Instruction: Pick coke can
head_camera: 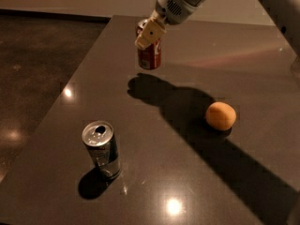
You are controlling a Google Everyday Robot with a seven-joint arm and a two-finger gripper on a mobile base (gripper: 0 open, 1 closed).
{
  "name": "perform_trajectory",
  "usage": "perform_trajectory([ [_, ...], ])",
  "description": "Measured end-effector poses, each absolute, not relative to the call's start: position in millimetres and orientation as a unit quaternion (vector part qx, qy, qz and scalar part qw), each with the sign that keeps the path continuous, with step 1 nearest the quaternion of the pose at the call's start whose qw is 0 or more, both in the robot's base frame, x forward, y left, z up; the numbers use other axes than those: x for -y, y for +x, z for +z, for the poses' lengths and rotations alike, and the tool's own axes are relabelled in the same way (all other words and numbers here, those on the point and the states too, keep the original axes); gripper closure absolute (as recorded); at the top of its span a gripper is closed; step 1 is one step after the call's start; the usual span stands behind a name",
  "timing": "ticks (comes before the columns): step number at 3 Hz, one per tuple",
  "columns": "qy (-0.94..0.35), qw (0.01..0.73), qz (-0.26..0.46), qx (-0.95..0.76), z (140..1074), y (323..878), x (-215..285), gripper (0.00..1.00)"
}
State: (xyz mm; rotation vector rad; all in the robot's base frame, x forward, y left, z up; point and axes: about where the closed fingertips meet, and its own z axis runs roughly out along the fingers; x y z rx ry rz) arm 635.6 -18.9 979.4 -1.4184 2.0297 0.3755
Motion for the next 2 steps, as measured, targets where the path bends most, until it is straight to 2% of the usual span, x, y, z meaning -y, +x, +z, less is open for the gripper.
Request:
perform_trajectory([
  [2,-0.561,0.294,0.144,-0.760,990.8,618.8,16.9,1.00],
])
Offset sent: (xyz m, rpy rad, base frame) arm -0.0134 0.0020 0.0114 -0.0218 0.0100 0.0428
